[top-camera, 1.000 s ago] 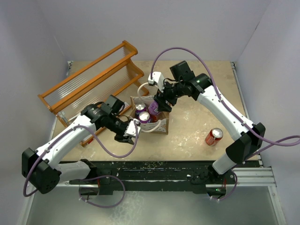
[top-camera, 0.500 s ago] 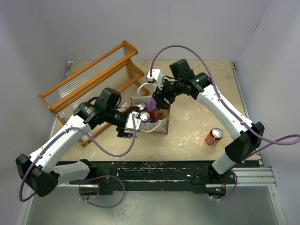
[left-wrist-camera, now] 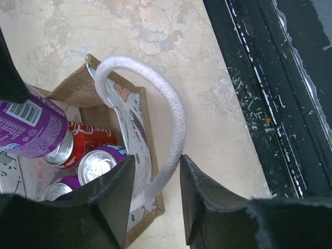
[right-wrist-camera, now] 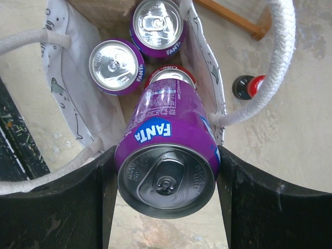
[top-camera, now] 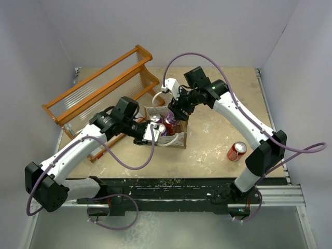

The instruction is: Place the beverage into the canvas bag

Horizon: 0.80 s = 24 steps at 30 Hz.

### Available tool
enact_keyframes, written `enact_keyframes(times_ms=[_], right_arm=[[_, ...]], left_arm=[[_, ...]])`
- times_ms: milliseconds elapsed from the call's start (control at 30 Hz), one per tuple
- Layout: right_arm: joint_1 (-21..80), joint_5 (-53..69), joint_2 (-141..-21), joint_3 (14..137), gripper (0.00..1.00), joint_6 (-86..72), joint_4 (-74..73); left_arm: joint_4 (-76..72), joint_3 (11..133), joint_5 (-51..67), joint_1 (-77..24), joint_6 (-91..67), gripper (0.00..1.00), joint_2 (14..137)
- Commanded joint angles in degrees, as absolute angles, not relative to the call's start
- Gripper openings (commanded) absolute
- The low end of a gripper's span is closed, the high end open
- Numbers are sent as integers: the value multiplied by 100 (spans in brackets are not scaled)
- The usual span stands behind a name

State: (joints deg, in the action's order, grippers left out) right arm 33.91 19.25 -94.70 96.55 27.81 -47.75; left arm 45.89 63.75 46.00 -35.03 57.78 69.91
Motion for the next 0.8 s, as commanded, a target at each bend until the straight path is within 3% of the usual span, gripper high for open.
enact_keyframes(times_ms=[0, 200, 400, 767], right_arm=[[3362, 1578, -9032, 9816, 0, 2997, -4639], [3361, 991, -9048, 9913, 0, 3213, -5022], [3358, 679, -9043, 9865, 0, 3341, -5202], [3355, 739, -9457, 10333, 0, 3903, -6055]], left_arm=[[4557, 6345, 4956, -3537, 5841, 38, 7129], [4687, 6348, 4995, -3549, 5964, 14, 7213], [4692, 6300, 5001, -3547, 6001, 1, 7209], [4651, 6175, 5017, -3549, 6030, 0, 7140]])
